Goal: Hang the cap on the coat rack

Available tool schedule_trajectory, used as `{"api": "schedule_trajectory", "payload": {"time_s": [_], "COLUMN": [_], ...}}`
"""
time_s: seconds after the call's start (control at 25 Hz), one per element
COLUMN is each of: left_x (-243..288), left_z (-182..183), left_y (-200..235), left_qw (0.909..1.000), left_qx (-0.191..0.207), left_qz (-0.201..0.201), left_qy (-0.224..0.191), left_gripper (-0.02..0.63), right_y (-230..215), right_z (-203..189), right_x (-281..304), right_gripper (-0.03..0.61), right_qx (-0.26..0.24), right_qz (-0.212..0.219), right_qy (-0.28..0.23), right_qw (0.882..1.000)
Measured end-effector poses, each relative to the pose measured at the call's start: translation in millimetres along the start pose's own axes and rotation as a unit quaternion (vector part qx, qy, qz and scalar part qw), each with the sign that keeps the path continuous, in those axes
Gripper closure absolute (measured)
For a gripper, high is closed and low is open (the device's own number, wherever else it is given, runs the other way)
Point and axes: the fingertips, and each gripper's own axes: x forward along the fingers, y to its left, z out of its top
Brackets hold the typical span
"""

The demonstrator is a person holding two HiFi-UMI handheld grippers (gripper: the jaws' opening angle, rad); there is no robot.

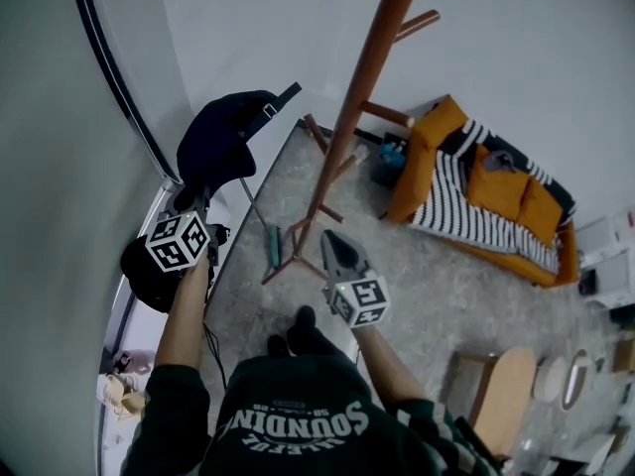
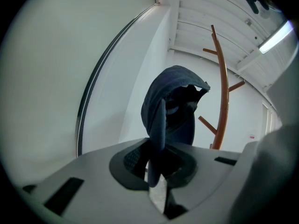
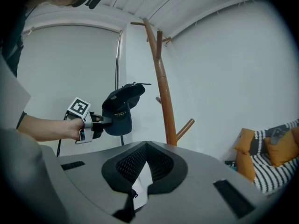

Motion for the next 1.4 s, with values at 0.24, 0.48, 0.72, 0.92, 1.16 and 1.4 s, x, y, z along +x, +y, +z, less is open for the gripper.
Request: {"api": "schedule_trajectory", "payload": {"time_s": [0.24,0.48,0.72,0.92,1.16,1.4], "left_x": [26,52,81,96,105,102], "left_z": [19,19,5,-11,-30,-43], "left_y": [-10,-20,-29,-36,-46,-58], "left_qw": [0.9999,0.9997,0.9995,0.9990,0.9982,0.9969], "left_qx": [0.007,0.010,0.014,0.020,0.023,0.025], "left_qz": [-0.012,-0.020,-0.026,-0.030,-0.039,-0.058], "left_qy": [-0.008,-0.001,0.012,0.025,0.038,0.047], "left_gripper": [0.600,0.600,0.600,0.600,0.600,0.600], "right_y": [-14,-20,-36,-46,-49,-51], "right_z": [2,6,3,-4,-3,-6], "right_x": [-4,-5,0,3,9,10], "right_gripper": [0.580,0.580,0.580,0.580,0.580,0.580], "right_qx": [0.008,0.026,0.040,0.049,0.046,0.054], "right_qz": [-0.010,-0.004,-0.015,-0.018,-0.010,-0.014], "right_qy": [0.010,-0.002,-0.008,0.000,0.003,0.009], "right_qw": [1.000,1.000,0.999,0.999,0.999,0.998]}}
